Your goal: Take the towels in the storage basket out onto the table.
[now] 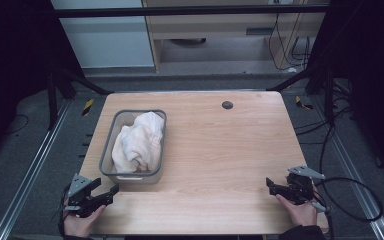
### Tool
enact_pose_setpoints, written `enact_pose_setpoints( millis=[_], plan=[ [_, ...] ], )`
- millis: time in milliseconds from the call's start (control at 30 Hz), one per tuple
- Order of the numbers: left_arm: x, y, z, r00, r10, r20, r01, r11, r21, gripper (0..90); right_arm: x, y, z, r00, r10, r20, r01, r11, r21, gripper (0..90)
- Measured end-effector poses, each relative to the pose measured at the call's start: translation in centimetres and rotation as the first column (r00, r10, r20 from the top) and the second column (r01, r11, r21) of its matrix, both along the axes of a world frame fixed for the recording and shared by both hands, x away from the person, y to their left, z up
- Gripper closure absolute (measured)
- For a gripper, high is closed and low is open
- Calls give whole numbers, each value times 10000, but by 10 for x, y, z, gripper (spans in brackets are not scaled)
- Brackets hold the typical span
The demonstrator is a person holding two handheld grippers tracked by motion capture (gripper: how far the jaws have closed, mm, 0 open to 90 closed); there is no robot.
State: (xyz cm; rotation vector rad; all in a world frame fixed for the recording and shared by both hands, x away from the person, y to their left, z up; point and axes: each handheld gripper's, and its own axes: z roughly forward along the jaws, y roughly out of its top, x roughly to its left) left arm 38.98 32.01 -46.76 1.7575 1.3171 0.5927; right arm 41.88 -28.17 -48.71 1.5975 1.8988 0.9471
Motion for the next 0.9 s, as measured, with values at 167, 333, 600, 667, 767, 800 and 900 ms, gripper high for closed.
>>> enact_pose_setpoints(
  millis=[167, 333, 600, 667, 767, 800, 900],
  plan=[
    [-1, 2, 4, 9998, 169, 138, -166, 9997, -160, 245, -2, -1, -1, 9998, 28, 199, -24, 9999, -162, 114],
    [-4, 4, 11, 9986, 268, 460, -251, 9990, -376, 251, -2, -1, -1, 9996, -18, 273, 24, 9997, -230, 115],
    [-4, 9, 24, 9957, 395, 841, -343, 9974, -627, 228, -2, 0, -2, 9993, 190, 311, -180, 9993, -319, 120],
    [-4, 9, 29, 9944, 394, 981, -331, 9973, -648, 228, -2, 0, -3, 9993, 231, 288, -219, 9989, -424, 124],
    [-4, 10, 35, 9932, 383, 1099, -311, 9973, -667, 227, -2, 1, -3, 9992, 260, 301, -246, 9986, -478, 126],
    [-4, 10, 36, 9928, 368, 1139, -298, 9976, -630, 227, -2, 0, -3, 9991, 278, 312, -262, 9984, -496, 126],
    [-5, 10, 38, 9918, 382, 1218, -317, 9980, -544, 223, -2, 0, -3, 9991, 291, 309, -276, 9985, -477, 126]
  ],
)
